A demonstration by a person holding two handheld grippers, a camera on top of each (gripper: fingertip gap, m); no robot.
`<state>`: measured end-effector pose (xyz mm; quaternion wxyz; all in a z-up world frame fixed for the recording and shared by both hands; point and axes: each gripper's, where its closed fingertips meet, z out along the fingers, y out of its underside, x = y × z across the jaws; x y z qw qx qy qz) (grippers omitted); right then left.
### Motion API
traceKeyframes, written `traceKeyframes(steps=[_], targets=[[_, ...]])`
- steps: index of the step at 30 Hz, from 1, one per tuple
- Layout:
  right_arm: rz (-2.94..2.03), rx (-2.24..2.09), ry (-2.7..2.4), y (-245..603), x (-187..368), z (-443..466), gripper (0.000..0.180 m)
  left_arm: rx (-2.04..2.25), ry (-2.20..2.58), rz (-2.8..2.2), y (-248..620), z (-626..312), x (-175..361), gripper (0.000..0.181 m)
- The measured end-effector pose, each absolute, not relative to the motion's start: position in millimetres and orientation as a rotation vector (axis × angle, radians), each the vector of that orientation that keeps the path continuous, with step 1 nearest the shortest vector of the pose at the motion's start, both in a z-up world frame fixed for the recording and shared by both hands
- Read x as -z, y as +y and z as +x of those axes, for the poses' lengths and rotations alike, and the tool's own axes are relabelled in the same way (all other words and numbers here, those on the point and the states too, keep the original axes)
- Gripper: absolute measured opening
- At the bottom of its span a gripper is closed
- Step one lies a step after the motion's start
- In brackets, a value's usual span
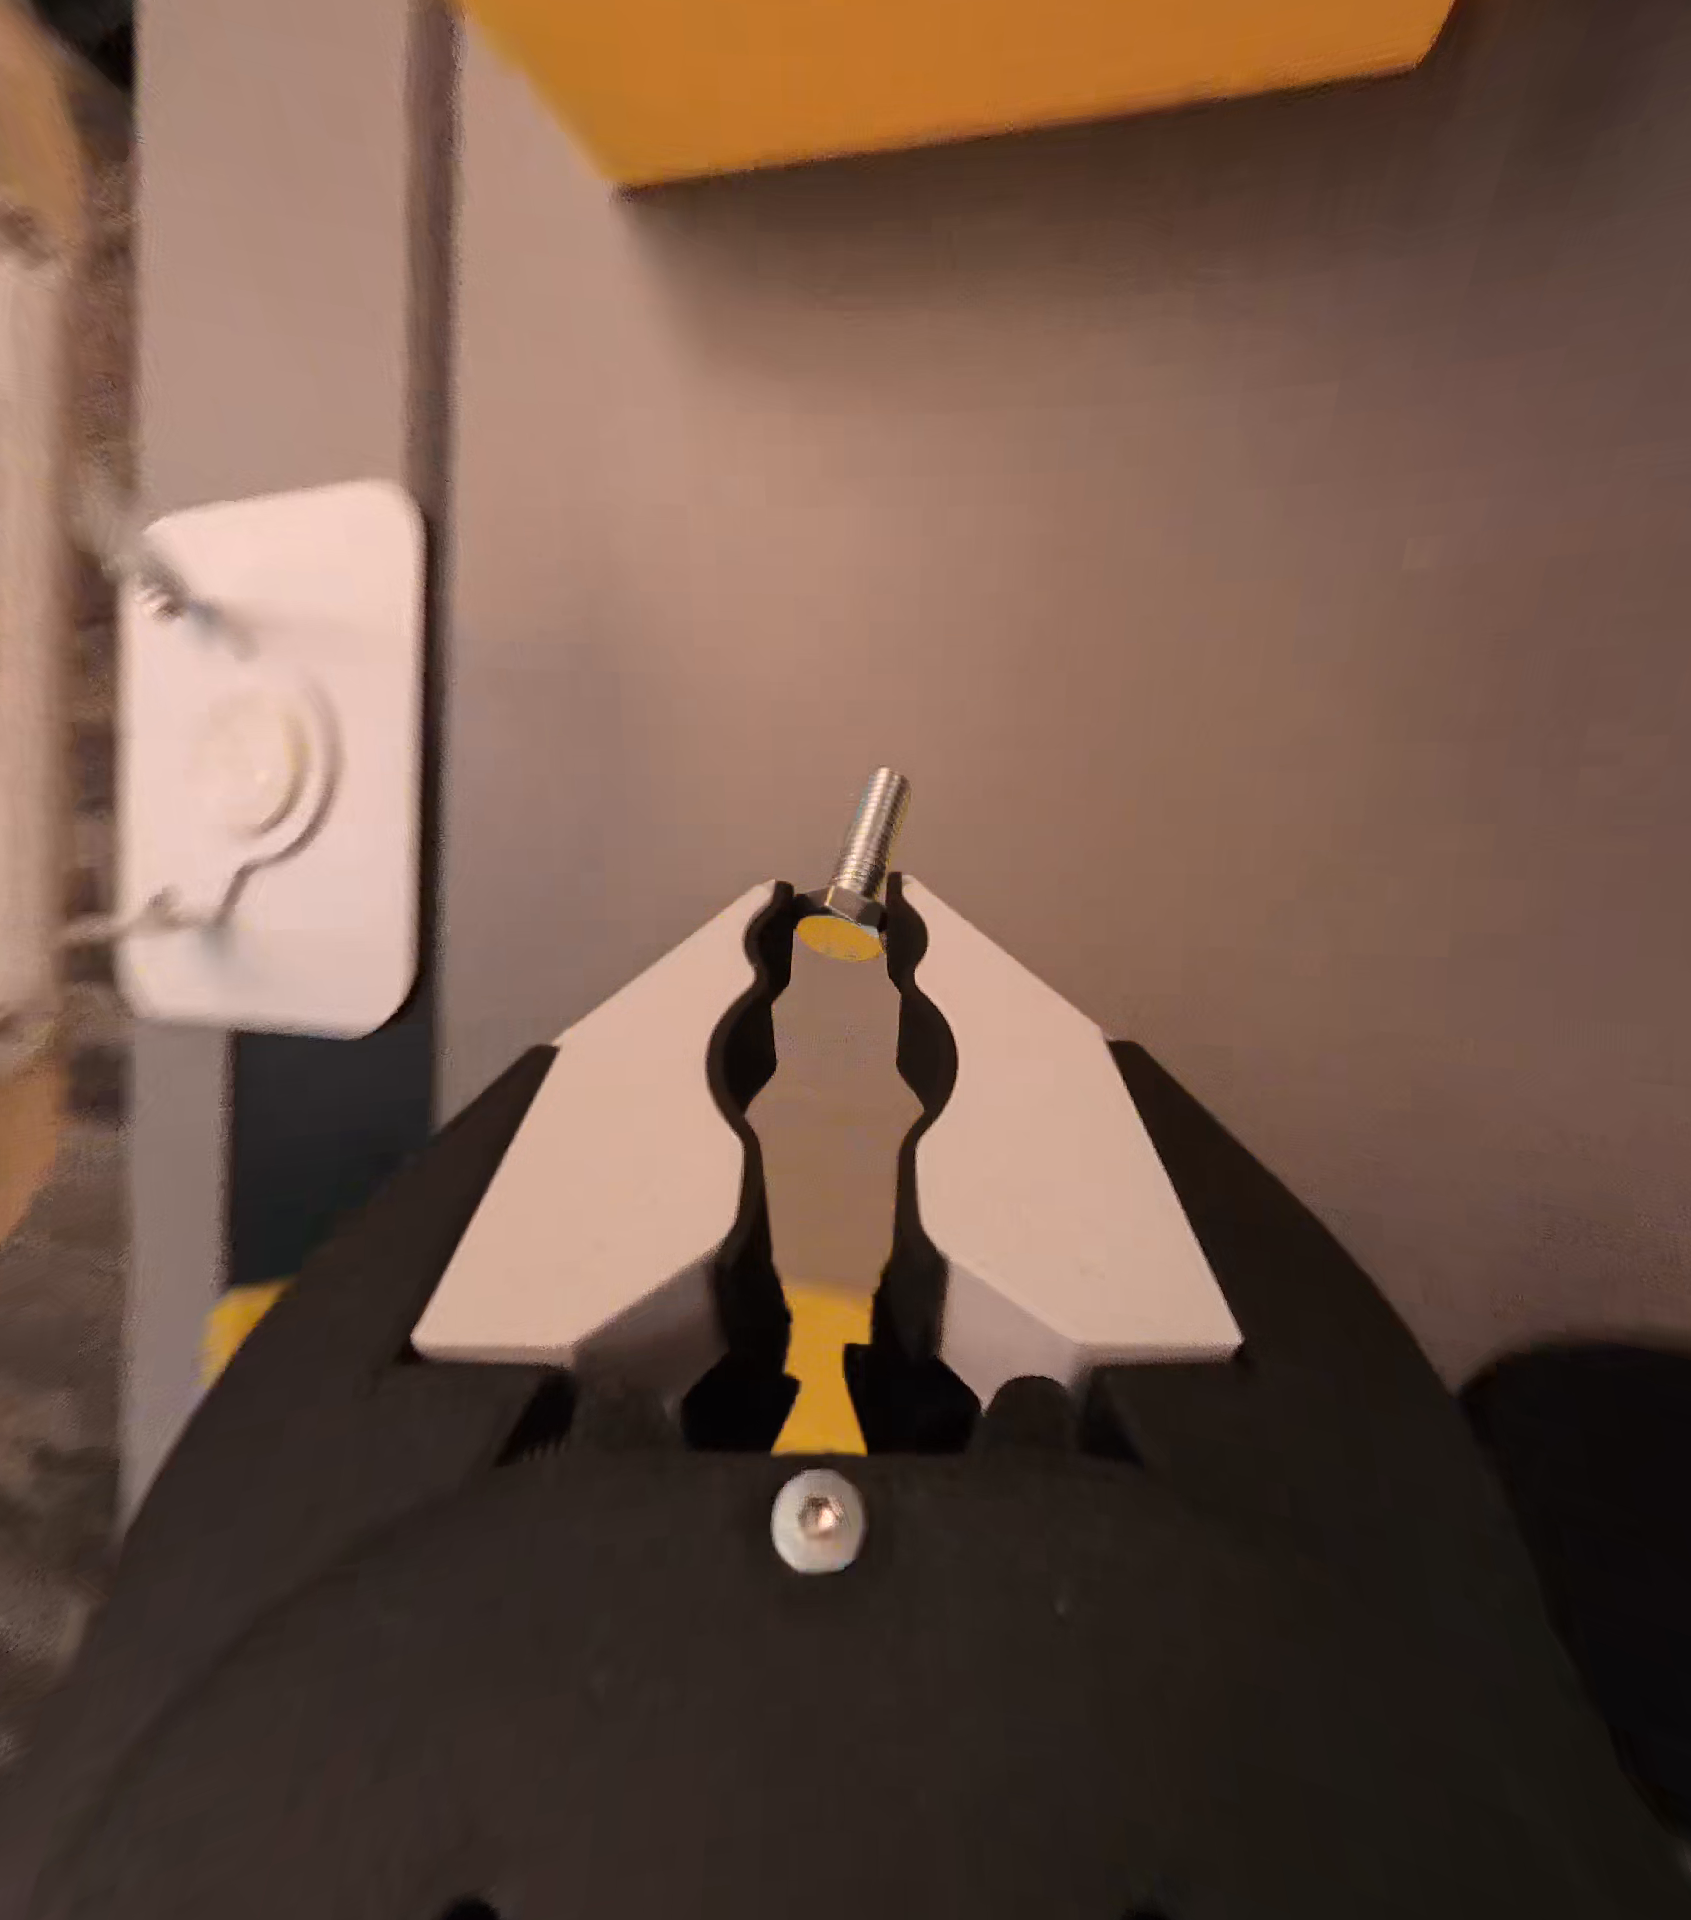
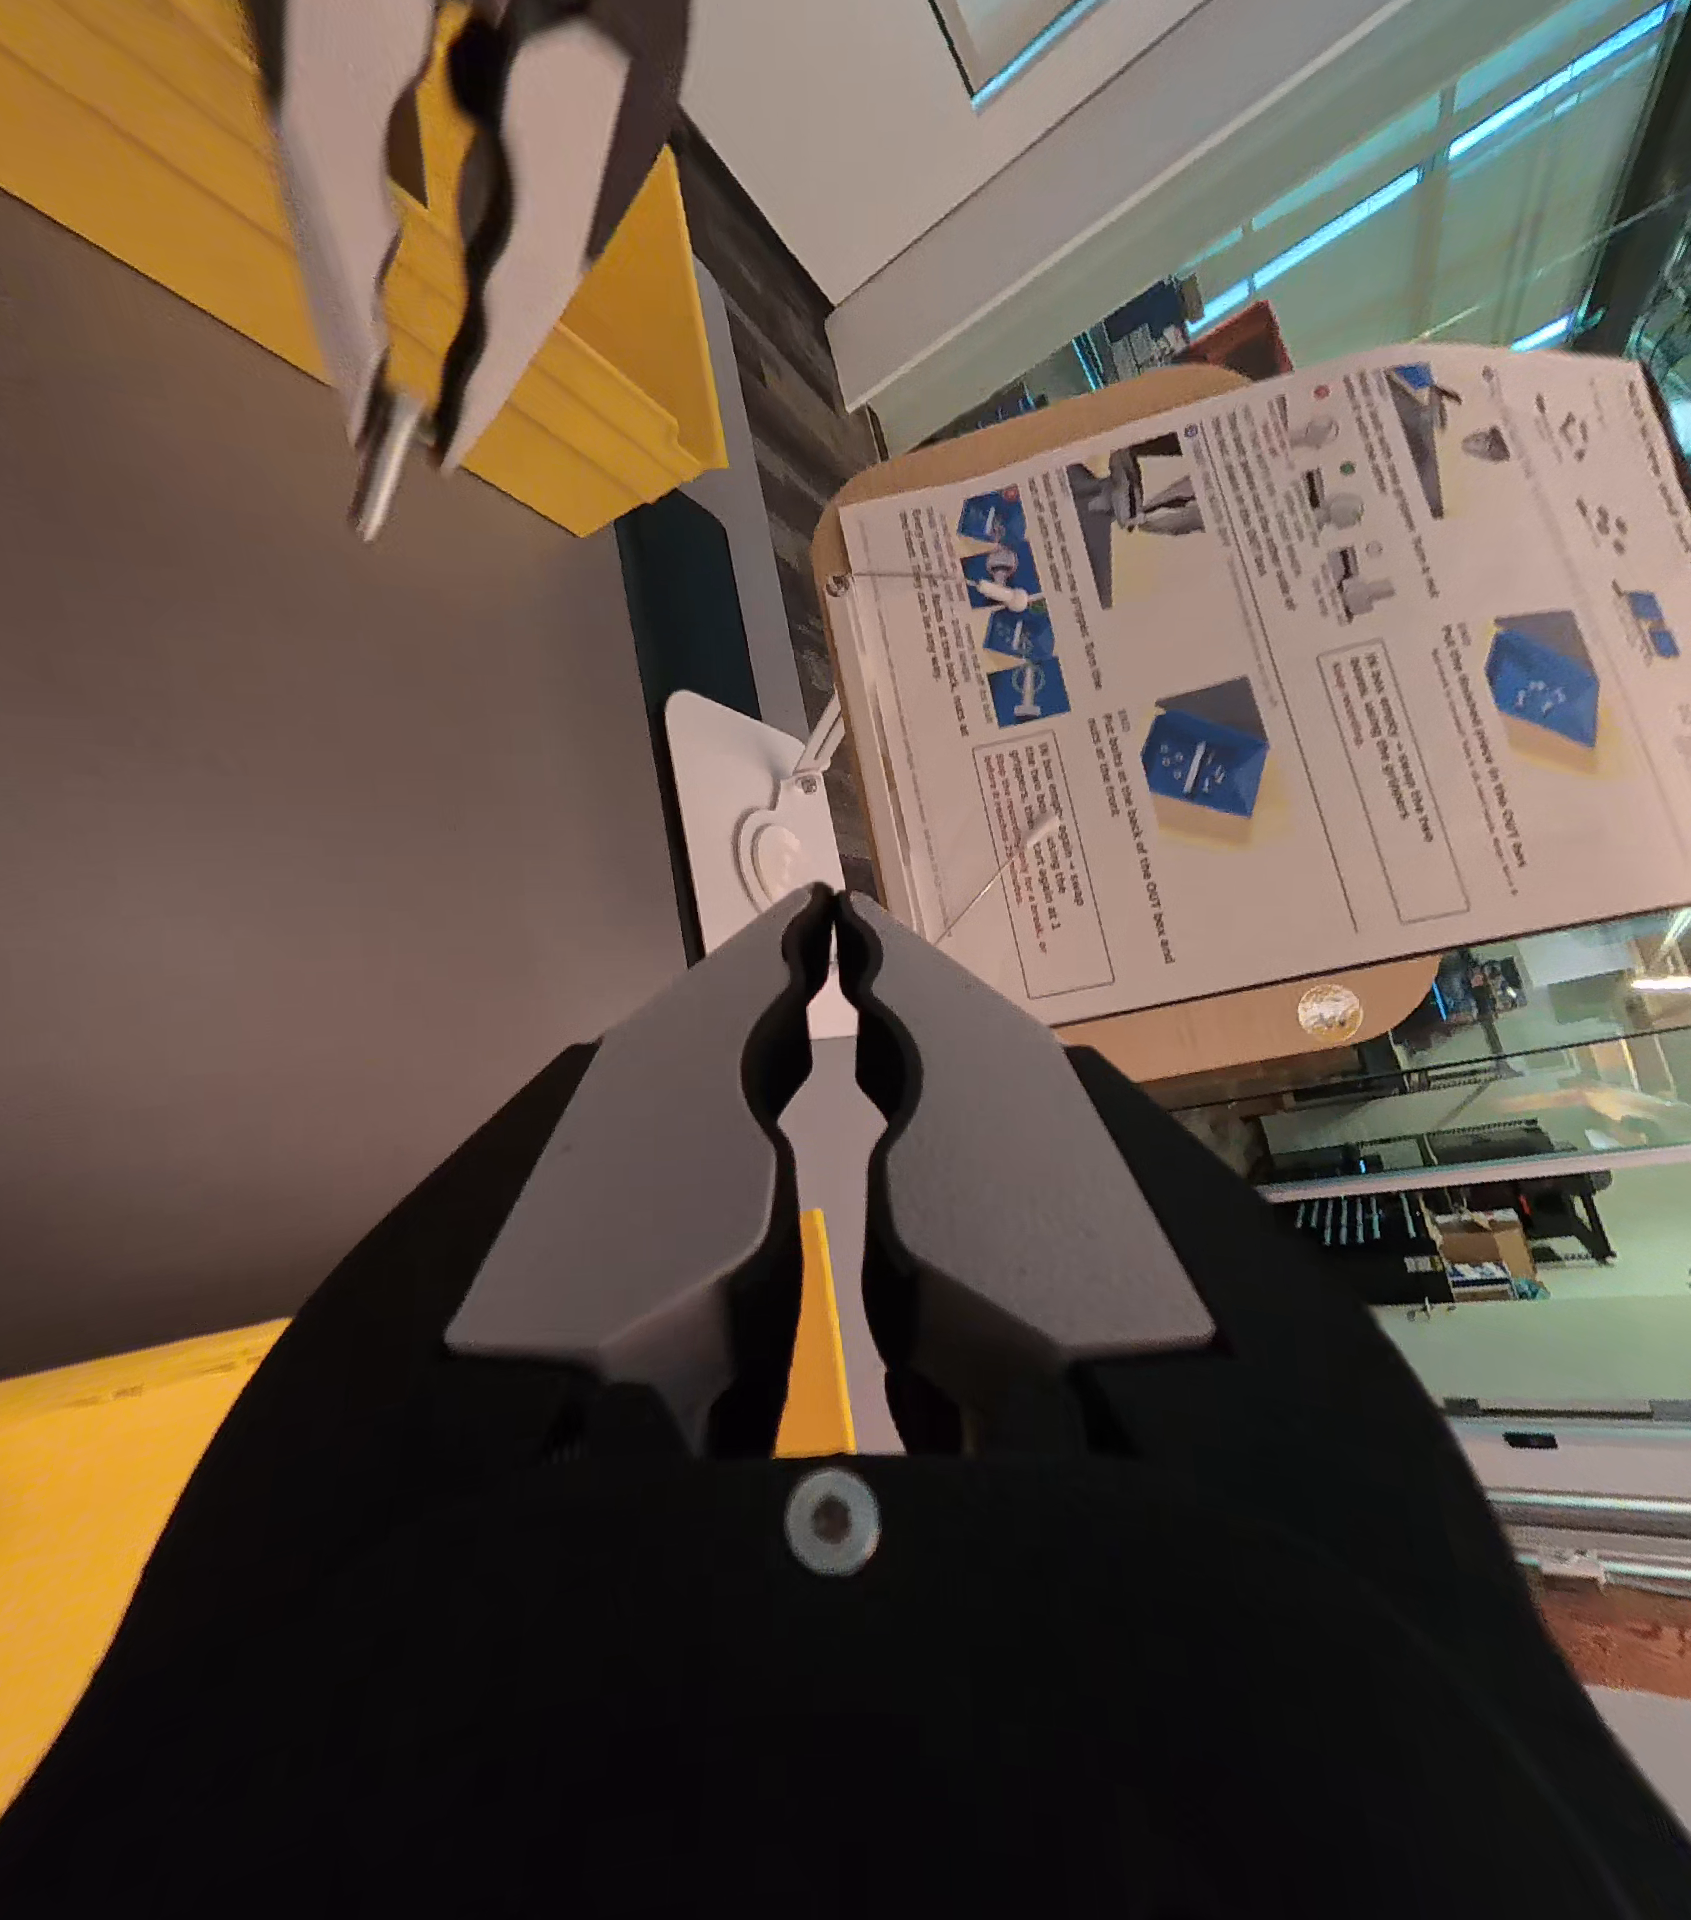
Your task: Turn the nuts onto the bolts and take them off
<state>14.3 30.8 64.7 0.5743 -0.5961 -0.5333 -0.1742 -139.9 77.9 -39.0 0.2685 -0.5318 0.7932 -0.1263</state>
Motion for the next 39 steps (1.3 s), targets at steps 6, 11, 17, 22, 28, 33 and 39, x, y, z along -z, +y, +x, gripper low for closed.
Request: traceKeyframes(steps=[6, 11, 17, 22, 28, 33, 39], targets=[[-1.352, 0.39, -1.251, 21, -75, 9, 0.0, 0.411, 2.119, -1.499, 32, -96, 106, 0.016], [-1.332, 0.355, -1.248, 16, -79, 6, 0.0, 0.455, 2.104, -1.612, 23, -99, 132, 0.016], [-1.366, 0.372, -1.262, 22, -71, 9, 0.0, 0.481, 2.162, -1.648, 7, -108, 153, 0.016], [-1.393, 0.396, -1.249, 25, -69, 18, 0.0, 0.728, 2.022, -1.604, -4, -103, 106, 0.027], [-1.413, 0.44, -1.241, 28, -67, 25, 0.0, 0.455, 1.716, -1.623, 70, -216, -7, 0.034], [-1.457, 0.47, -1.265, 36, -55, 26, 0.0, 0.46, 1.653, -1.819, 94, -315, 22, 0.028], [-1.552, 0.542, -1.32, 51, -28, 30, 0.0, 0.431, 1.763, -1.819, 120, -328, 66, 0.027]])
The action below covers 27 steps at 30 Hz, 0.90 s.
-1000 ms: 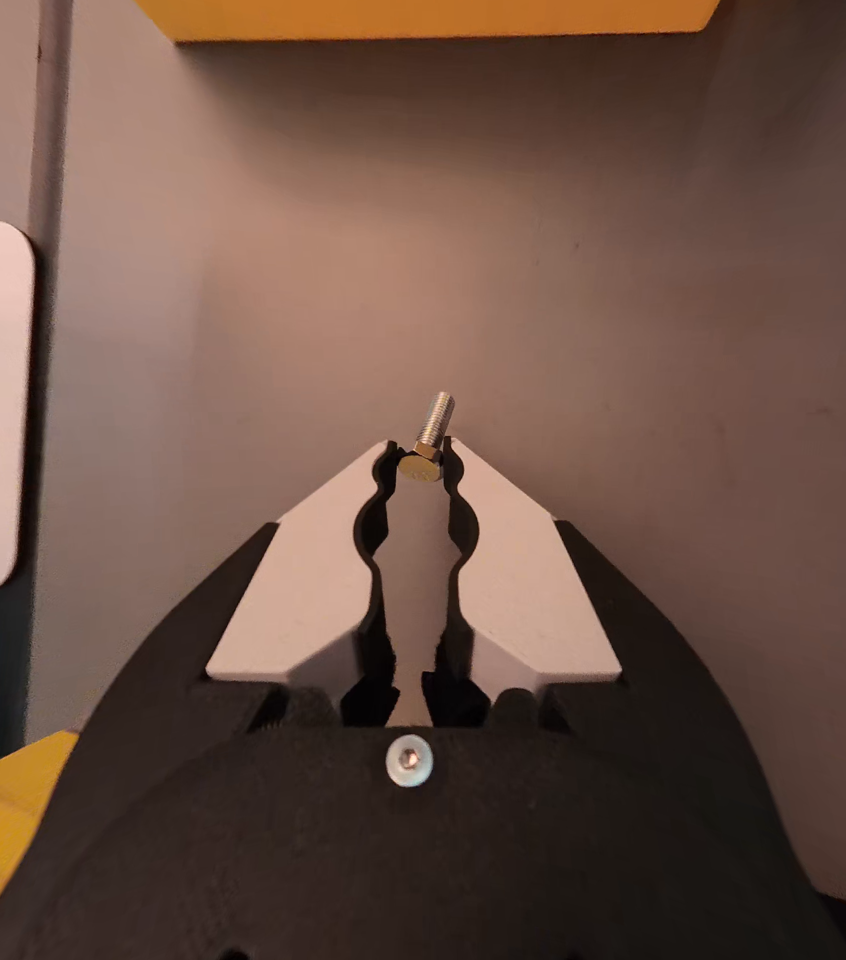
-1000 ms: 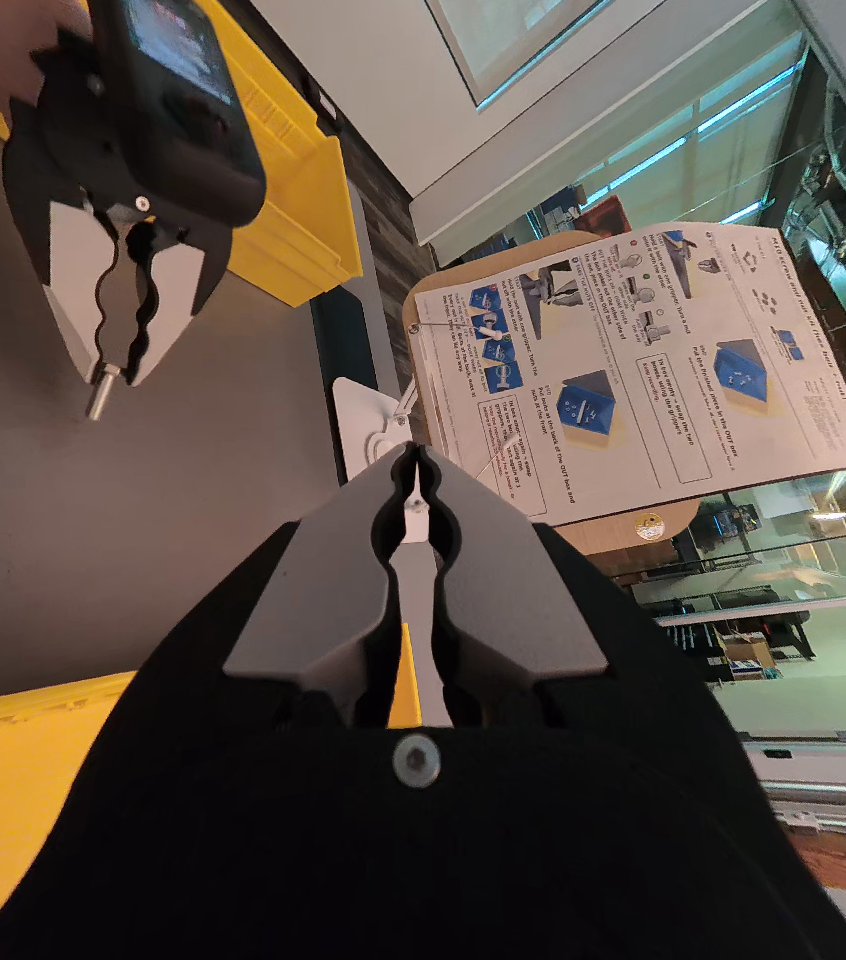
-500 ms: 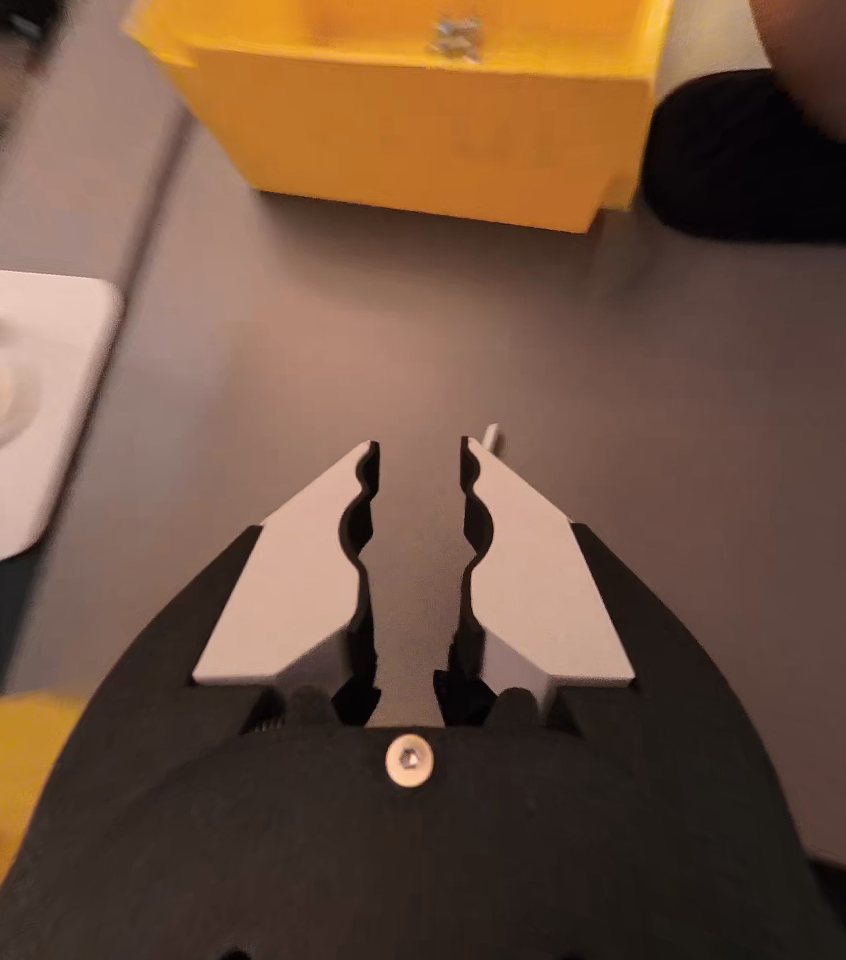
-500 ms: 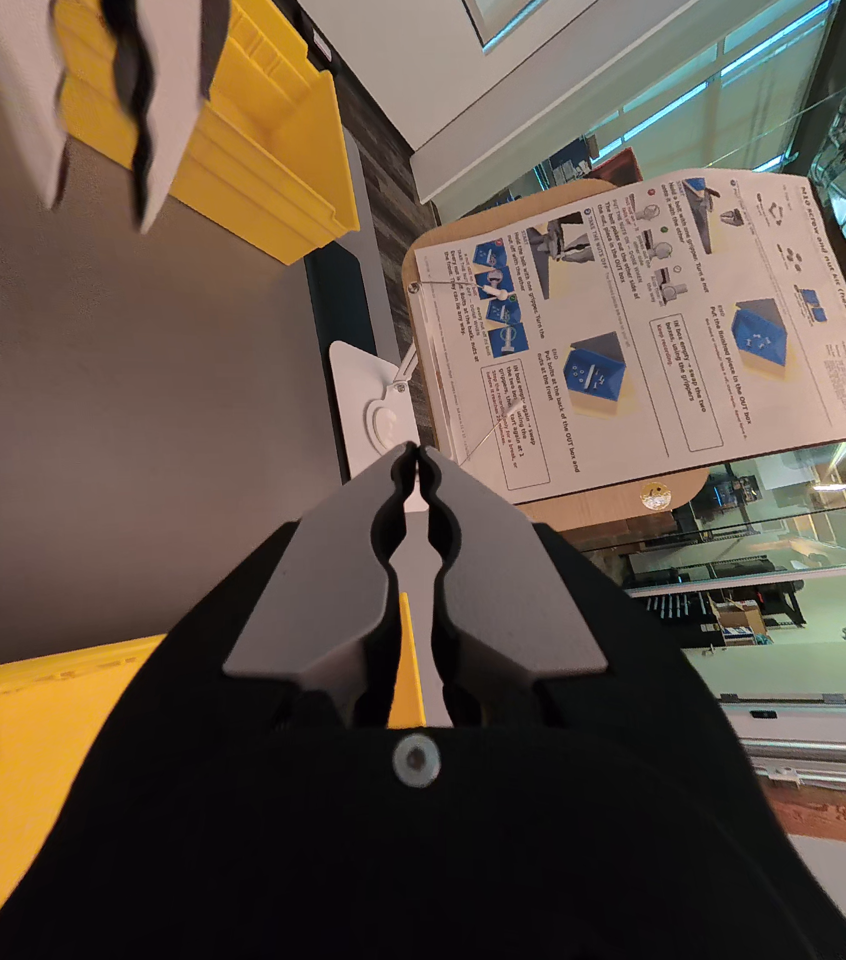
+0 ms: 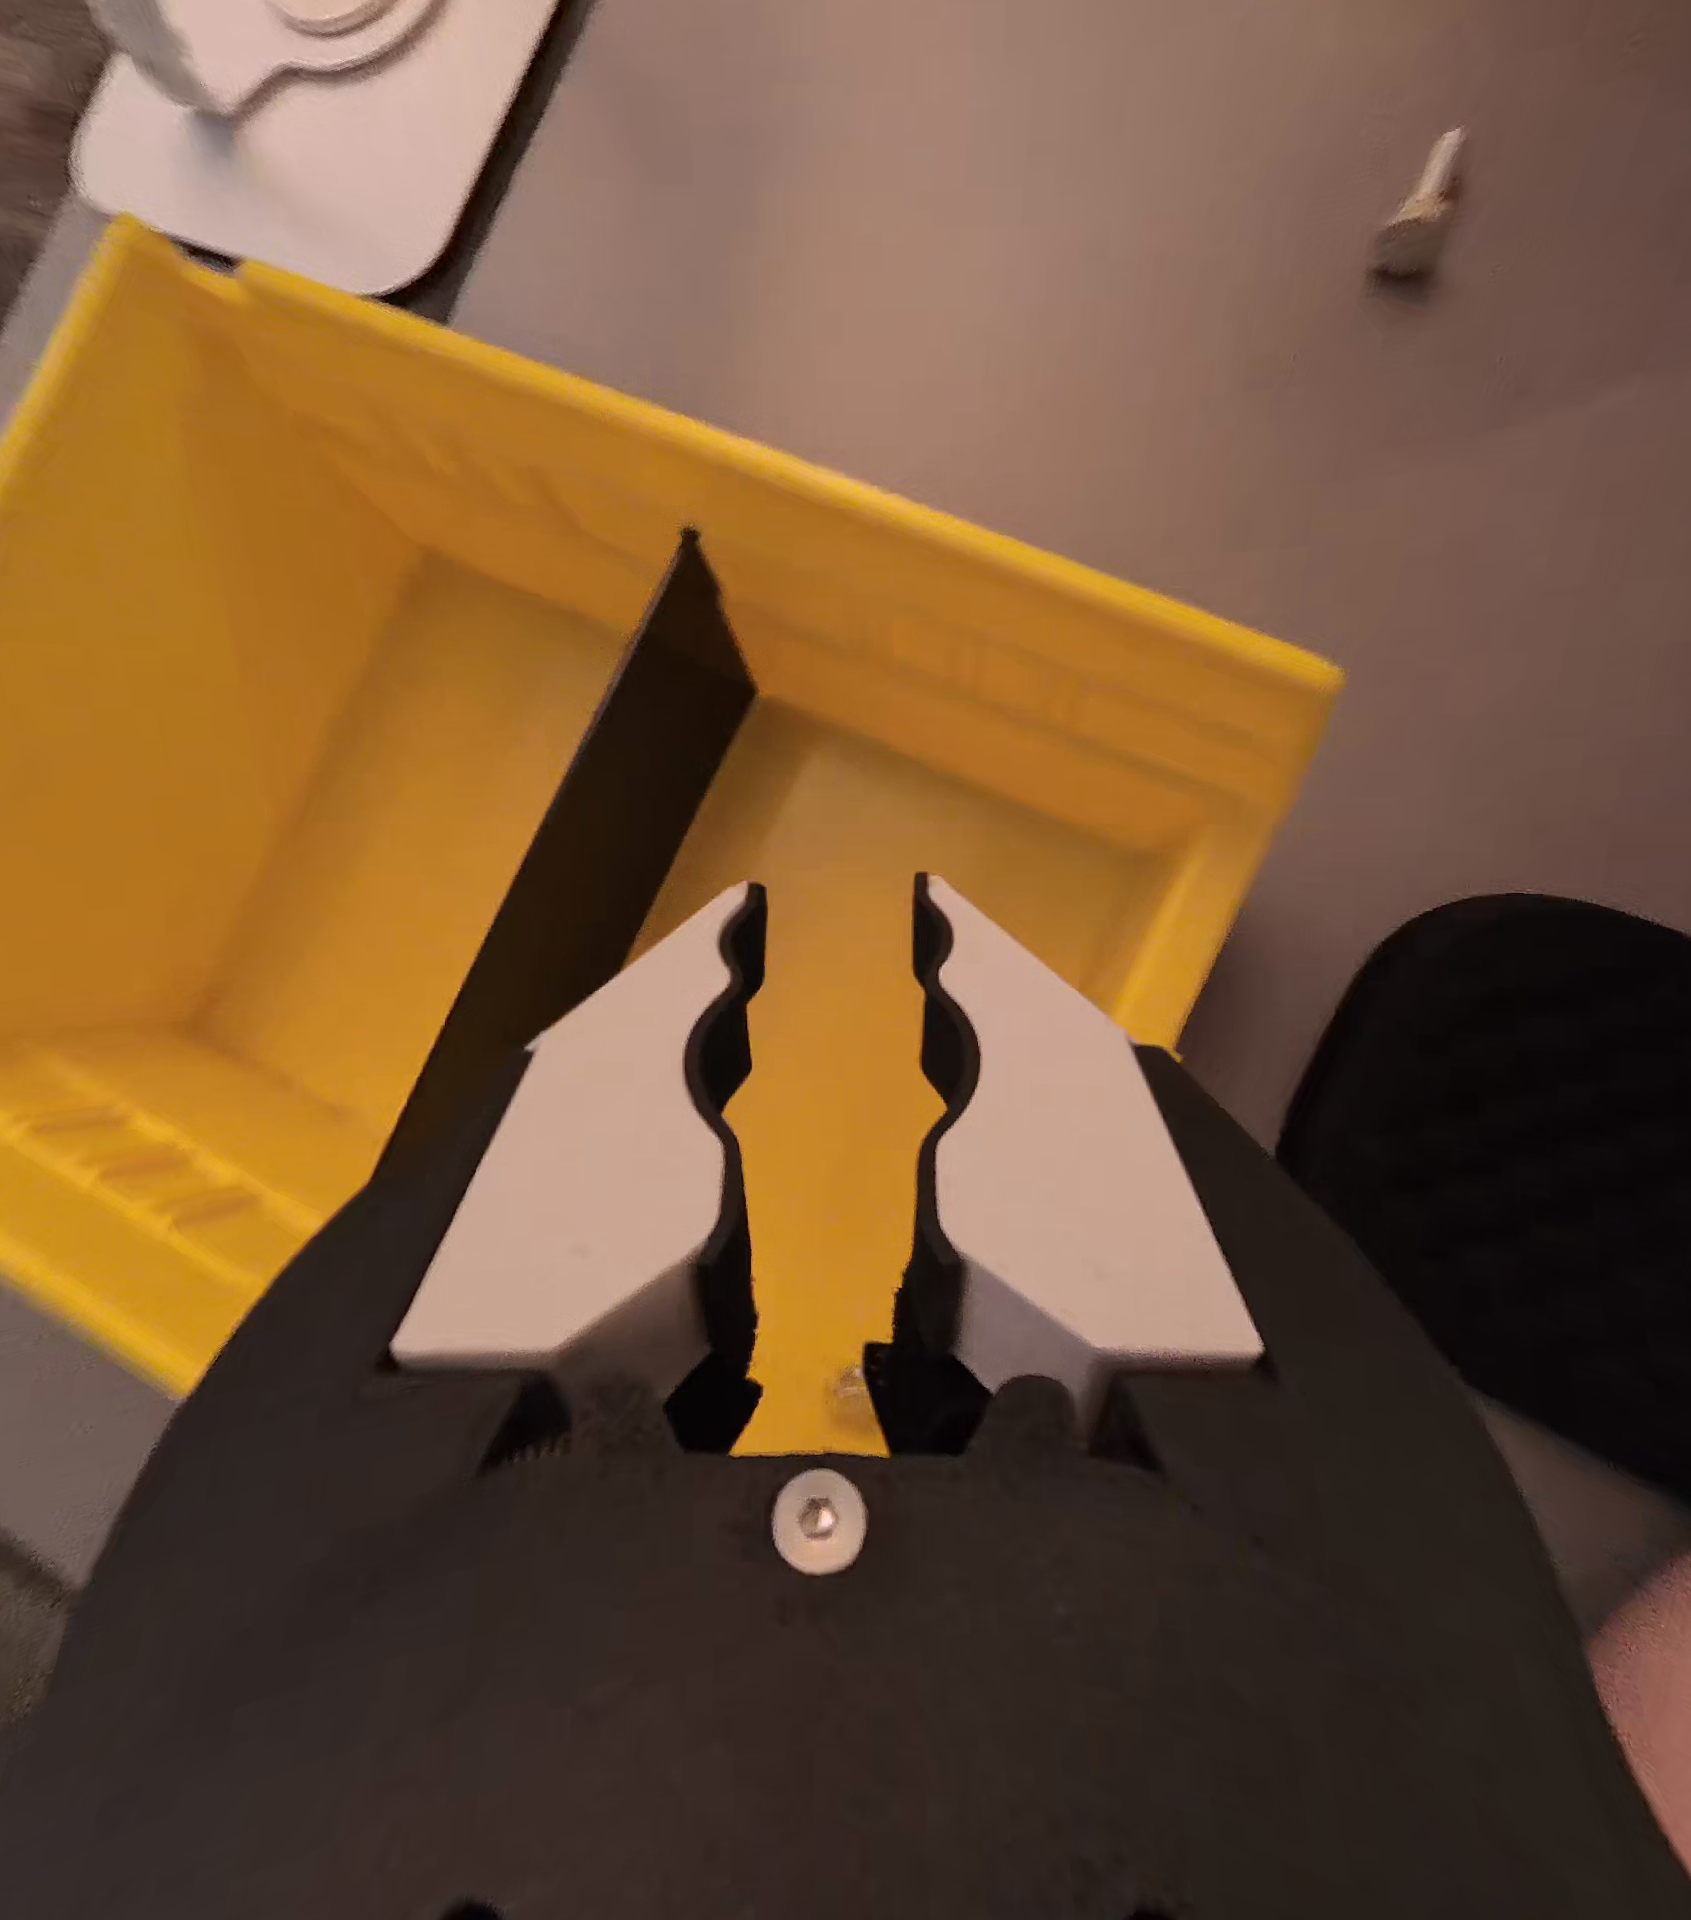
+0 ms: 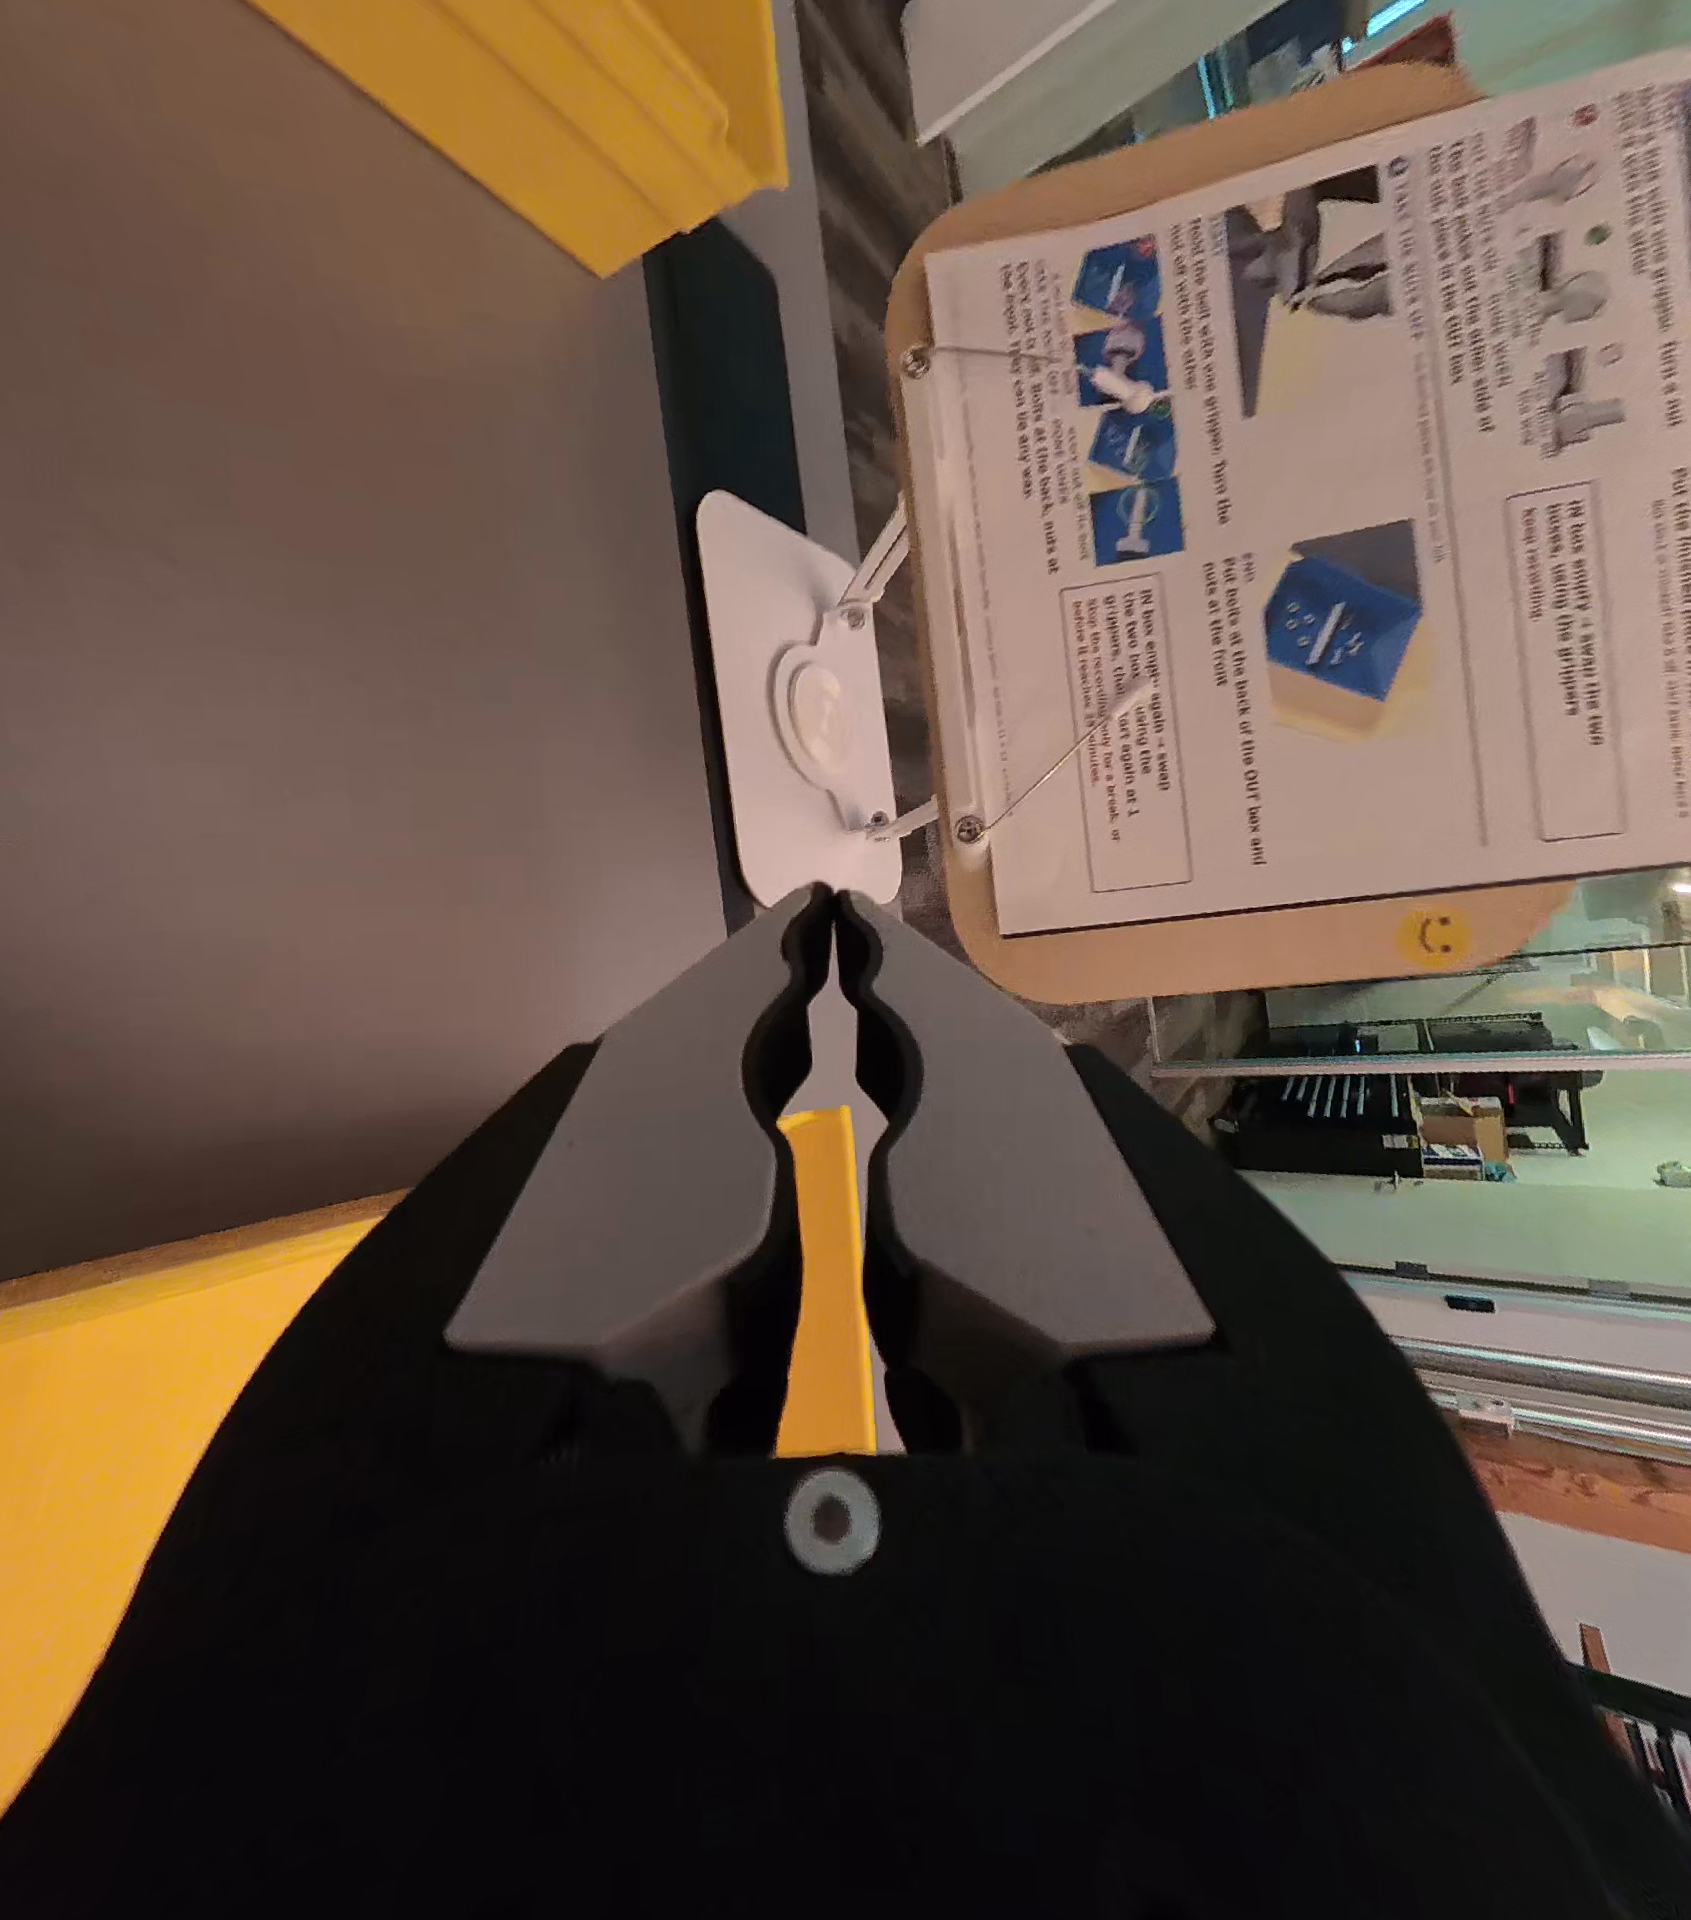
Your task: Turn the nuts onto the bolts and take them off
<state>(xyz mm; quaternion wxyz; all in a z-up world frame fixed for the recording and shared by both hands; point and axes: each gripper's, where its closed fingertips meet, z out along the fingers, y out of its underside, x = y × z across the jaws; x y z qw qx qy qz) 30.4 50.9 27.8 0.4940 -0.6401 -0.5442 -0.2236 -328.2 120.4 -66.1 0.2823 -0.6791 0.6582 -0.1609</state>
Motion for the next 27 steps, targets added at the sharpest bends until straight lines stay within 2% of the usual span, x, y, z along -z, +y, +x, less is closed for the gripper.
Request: traceKeyframes(steps=[6, 11, 20, 25, 27], targets=[[-1.603, 0.573, -1.358, 61, -8, 33, 0.0, 0.376, 1.852, -1.987, 127, -343, 92, 0.028], [-1.633, 0.588, -1.379, 65, 3, 35, 0.0, 0.16, 1.806, -2.219, 129, -375, 105, 0.03], [-1.663, 0.594, -1.407, 69, 16, 38, 0.0, -0.268, 1.485, -2.634, 137, -417, 115, 0.023], [-1.658, 0.581, -1.416, 68, 16, 35, 0.0, -0.255, 1.129, -2.919, 130, -415, 129, 0.031], [-1.654, 0.576, -1.422, 68, 16, 32, 0.0, -0.292, 1.057, -2.987, 128, -420, 136, 0.044]])
